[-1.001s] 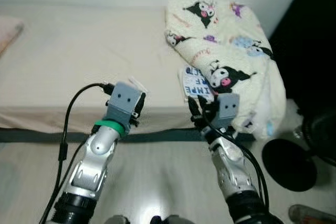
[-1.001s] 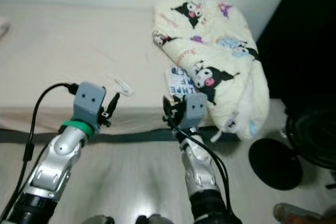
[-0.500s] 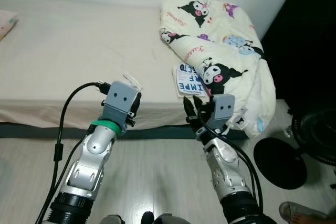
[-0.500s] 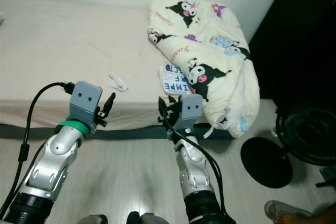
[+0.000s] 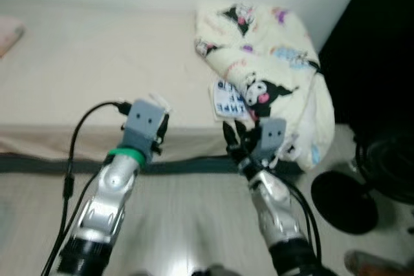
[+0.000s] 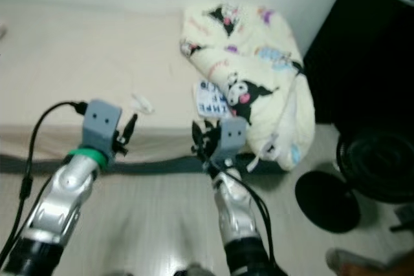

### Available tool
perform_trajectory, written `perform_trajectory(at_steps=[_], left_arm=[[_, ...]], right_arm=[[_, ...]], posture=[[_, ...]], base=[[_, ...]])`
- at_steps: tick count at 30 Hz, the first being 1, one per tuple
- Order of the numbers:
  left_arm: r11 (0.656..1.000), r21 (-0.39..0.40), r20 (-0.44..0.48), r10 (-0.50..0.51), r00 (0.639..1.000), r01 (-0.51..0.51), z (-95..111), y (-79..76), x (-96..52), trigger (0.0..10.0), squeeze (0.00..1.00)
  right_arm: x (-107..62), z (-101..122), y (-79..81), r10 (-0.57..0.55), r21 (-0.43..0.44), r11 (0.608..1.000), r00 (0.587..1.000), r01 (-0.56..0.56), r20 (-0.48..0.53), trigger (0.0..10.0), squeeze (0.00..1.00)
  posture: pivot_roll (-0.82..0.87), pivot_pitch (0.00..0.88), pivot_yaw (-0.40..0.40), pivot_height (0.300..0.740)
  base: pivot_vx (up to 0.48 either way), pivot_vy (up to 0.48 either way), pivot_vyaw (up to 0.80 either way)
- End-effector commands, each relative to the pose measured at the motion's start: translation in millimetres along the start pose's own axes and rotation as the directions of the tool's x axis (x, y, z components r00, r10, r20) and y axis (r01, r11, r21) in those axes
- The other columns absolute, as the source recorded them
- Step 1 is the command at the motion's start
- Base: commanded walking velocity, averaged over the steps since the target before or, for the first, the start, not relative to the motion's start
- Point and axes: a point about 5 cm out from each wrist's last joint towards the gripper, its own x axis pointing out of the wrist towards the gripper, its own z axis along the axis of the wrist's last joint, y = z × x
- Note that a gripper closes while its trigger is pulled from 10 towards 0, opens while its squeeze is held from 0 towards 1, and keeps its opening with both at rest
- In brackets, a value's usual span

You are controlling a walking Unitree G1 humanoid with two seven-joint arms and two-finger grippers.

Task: Clean up the room

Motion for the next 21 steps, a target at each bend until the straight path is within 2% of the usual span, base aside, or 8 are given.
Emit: perform_trajectory(at_steps=[1,9,21], left_arm=[[1.0,0.008,-0.028,0.004,1.0,-0.004,-4.9,1.5,-0.5,10.0,0.0],[1.0,0.0,-0.02,0.007,1.0,-0.007,-3.4,1.5,0.2,10.0,0.0],[1.0,0.003,0.018,-0.018,1.0,0.018,1.0,-2.6,-2.0,10.0,0.0]], right_arm=[[0.6,-0.9,2.6,0.009,0.009,1.0,1.0,-0.009,-0.003,10.0,0.0],[0.9,-0.7,2.3,0.008,0.008,1.0,1.0,-0.008,-0.002,10.0,0.0],[-1.3,-0.6,4.3,0.024,0.011,1.0,1.0,-0.024,0.0,10.0,0.0]], posture=[[0.1,0.044,-0.018,0.731],[0.1,0.042,-0.017,0.731],[0.1,0.049,-0.018,0.731]], base=[[0.0,0.45,0.0],[0.0,0.464,0.0],[0.0,0.0,0.0]])
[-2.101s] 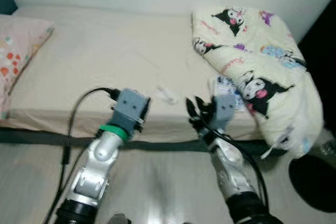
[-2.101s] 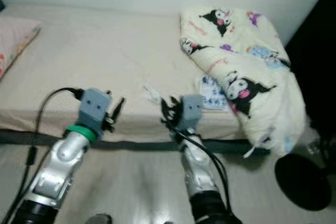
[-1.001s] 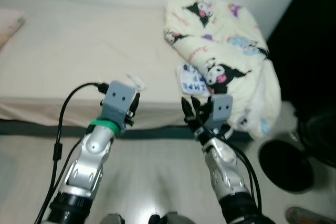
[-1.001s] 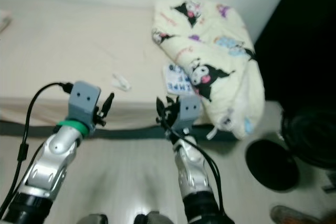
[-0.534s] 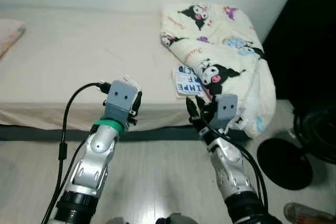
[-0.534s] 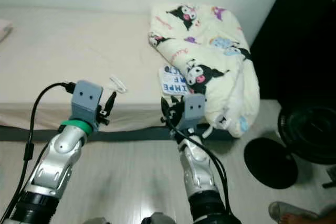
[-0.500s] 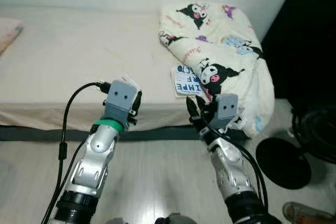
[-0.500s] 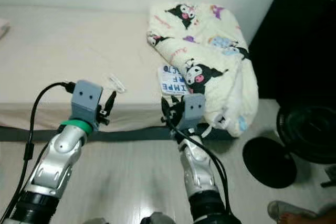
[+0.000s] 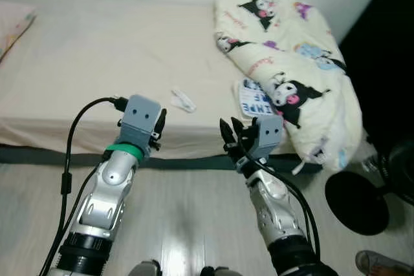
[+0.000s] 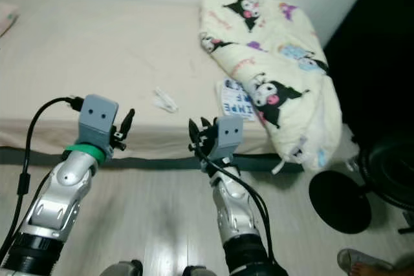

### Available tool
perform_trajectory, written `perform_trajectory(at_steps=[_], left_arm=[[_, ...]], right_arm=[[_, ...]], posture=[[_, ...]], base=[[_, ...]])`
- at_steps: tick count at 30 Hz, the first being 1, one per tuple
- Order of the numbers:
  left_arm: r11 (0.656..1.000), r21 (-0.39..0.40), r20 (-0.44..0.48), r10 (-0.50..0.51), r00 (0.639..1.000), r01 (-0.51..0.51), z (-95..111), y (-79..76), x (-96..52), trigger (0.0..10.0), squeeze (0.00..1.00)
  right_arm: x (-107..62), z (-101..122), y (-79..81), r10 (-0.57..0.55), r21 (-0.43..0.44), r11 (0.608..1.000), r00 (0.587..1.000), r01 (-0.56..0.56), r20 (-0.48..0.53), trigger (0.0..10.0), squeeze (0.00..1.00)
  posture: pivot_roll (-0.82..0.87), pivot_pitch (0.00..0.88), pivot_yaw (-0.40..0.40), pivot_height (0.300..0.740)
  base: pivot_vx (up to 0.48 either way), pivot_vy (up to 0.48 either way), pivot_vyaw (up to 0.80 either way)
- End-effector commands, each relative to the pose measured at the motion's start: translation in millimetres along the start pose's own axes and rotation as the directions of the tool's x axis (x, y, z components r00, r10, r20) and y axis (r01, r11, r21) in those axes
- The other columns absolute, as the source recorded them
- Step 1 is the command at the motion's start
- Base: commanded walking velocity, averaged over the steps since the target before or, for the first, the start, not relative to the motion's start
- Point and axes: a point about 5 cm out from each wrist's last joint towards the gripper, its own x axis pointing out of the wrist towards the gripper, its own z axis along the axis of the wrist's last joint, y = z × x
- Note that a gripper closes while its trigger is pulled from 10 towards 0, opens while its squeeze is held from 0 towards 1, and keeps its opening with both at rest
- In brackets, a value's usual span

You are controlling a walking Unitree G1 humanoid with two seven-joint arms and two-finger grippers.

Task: Clean up the room

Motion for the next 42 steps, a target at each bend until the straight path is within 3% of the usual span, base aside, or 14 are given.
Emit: perform_trajectory(at_steps=[1,13,42], left_arm=[[1.0,-0.007,0.008,-0.03,1.0,0.03,-0.8,-8.5,-2.7,10.0,0.0],[1.0,0.008,0.016,-0.007,1.0,0.007,-1.6,-6.8,-2.6,10.0,0.0],[1.0,0.012,0.015,0.01,1.0,-0.01,-1.7,-4.2,0.4,10.0,0.0]], right_arm=[[-6.0,-3.5,-3.2,-0.013,0.011,1.0,1.0,0.014,-0.012,10.0,0.0],[-5.9,-1.5,-9.4,-0.041,-0.069,0.997,0.999,0.04,-0.007,10.0,0.0],[-6.9,-0.1,-13.8,-0.053,-0.055,0.997,0.999,0.053,-0.001,10.0,0.0]], posture=[[0.1,0.05,-0.017,0.731],[0.1,0.052,-0.018,0.74],[0.09,0.049,-0.018,0.74]], base=[[0.0,0.0,0.0],[0.275,0.0,0.0],[0.469,0.0,0.0]])
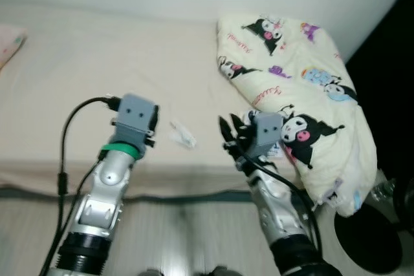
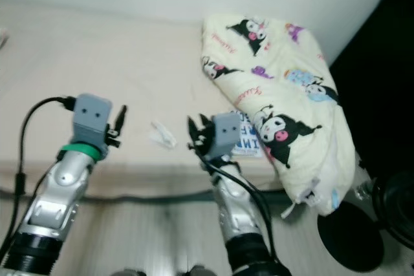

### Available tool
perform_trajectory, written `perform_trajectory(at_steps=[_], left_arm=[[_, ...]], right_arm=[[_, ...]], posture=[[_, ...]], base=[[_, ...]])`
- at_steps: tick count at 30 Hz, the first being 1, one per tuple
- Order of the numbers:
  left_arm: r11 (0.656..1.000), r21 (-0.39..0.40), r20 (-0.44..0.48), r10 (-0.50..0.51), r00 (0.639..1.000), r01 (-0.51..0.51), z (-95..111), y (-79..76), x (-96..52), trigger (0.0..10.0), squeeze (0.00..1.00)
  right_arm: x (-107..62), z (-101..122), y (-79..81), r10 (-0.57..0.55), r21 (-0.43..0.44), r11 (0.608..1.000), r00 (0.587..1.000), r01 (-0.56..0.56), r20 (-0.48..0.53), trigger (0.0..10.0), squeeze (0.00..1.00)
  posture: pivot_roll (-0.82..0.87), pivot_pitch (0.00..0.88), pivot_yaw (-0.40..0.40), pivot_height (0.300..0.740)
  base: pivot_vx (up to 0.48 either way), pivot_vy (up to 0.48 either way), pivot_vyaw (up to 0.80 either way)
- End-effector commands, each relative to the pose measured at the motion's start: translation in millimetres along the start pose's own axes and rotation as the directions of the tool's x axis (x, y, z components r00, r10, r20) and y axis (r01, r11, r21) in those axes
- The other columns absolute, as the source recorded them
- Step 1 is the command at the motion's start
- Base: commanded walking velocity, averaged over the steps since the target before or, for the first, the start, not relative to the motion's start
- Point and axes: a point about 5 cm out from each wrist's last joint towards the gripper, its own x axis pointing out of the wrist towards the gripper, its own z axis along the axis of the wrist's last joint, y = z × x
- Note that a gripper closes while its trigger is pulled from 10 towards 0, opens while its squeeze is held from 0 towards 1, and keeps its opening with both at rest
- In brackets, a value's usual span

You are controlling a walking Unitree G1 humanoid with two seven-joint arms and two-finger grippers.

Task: Clean up the room

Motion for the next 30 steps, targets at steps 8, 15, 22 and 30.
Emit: perform_trajectory(at_steps=[8,15,22,30], left_arm=[[1.0,0.004,-0.018,-0.004,1.0,0.004,-4.4,-0.1,-1.3,10.0,0.0],[1.0,0.003,-0.018,-0.008,1.0,0.008,-5.0,-0.6,-1.0,10.0,0.0],[1.0,-0.011,-0.029,-0.026,0.999,0.025,-6.2,-3.0,-2.6,10.0,0.0],[0.994,-0.035,-0.098,-0.106,0.99,0.103,-23.1,-12.1,-16.7,10.0,0.0]], right_arm=[[-1.3,-3.0,-0.5,-0.003,0.005,1.0,1.0,0.003,-0.012,10.0,0.0],[-1.2,-4.4,-0.3,0.0,0.007,1.0,1.0,0.0,-0.017,10.0,0.0],[-2.1,-5.4,-0.9,-0.002,0.008,1.0,1.0,0.002,-0.021,10.0,0.0],[-5.4,-9.6,-1.3,0.0,0.011,1.0,0.999,0.001,-0.039,10.0,0.0]], posture=[[0.1,0.048,-0.018,0.74],[0.1,0.042,-0.019,0.74],[0.09,0.041,-0.018,0.74],[0.09,0.047,-0.017,0.74]], base=[[0.465,0.0,0.0],[0.464,0.0,0.0],[0.25,0.0,0.0],[0.0,0.0,0.0]])
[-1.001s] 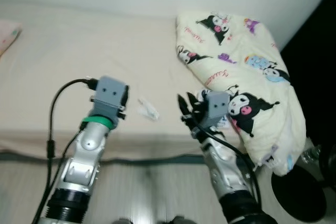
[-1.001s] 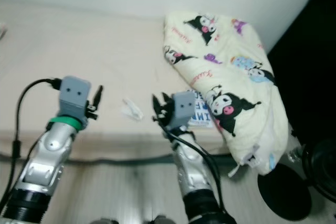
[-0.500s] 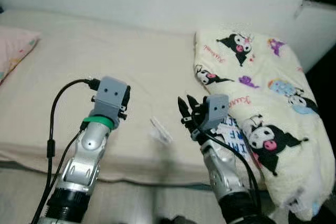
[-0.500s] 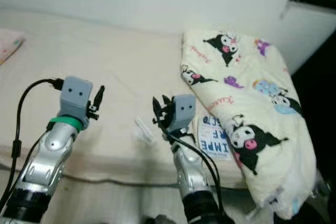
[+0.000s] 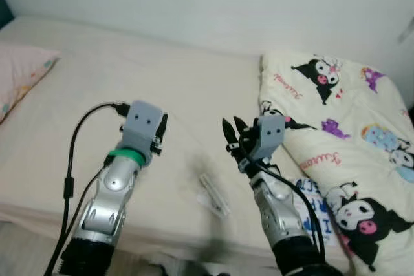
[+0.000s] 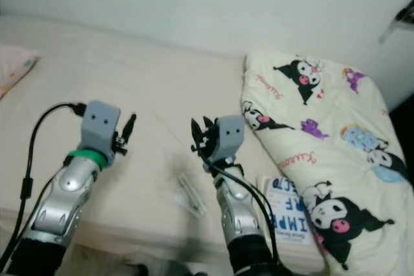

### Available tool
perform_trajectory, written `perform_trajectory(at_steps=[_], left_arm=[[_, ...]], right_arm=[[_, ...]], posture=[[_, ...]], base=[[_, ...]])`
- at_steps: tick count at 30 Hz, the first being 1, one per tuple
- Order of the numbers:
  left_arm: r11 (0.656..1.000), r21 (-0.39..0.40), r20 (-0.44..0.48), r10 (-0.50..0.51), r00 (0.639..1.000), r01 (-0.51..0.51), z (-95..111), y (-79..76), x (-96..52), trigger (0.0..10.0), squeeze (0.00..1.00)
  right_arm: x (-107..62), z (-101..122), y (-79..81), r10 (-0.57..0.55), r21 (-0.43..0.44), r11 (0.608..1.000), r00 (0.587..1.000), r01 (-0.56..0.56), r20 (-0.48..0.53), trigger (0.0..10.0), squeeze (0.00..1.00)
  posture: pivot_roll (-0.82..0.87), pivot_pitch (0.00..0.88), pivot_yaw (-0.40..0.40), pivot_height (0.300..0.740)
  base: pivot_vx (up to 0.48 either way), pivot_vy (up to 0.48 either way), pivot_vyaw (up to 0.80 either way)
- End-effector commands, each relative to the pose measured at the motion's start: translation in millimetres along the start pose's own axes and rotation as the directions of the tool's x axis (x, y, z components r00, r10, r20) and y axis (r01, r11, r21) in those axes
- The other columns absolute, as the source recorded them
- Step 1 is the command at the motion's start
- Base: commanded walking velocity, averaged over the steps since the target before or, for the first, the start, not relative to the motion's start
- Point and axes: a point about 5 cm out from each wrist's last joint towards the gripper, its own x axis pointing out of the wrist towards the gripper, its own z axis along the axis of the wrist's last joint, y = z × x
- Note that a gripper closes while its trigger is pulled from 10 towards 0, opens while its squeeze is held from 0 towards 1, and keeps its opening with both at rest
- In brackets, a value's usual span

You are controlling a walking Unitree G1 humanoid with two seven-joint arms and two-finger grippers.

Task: Clean up the room

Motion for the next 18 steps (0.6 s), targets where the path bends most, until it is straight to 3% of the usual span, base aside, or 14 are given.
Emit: perform_trajectory(at_steps=[1,12,18], left_arm=[[0.999,-0.01,-0.029,-0.031,0.999,0.031,-7.1,-7.0,-4.9,10.0,0.0],[0.999,-0.04,-0.075,-0.023,0.997,0.02,-22.3,-10.1,-8.2,10.0,0.0],[0.996,-0.039,-0.119,-0.083,0.989,0.079,-33.6,-18.7,-4.2,10.0,0.0]], right_arm=[[-7.3,-8.4,-5.0,-0.017,0.007,1.0,0.999,0.017,-0.035,10.0,0.0],[-9.7,-13.7,-5.0,-0.025,0.009,1.0,0.998,0.026,-0.06,10.0,0.0],[-8.7,-16.9,-8.1,-0.079,0.003,0.997,0.994,0.079,-0.076,10.0,0.0]], posture=[[0.09,0.047,-0.017,0.74],[0.09,0.051,-0.018,0.74],[0.09,0.058,-0.011,0.74]], base=[[0.0,0.0,0.0],[0.0,0.0,0.0],[0.0,0.0,0.0]])
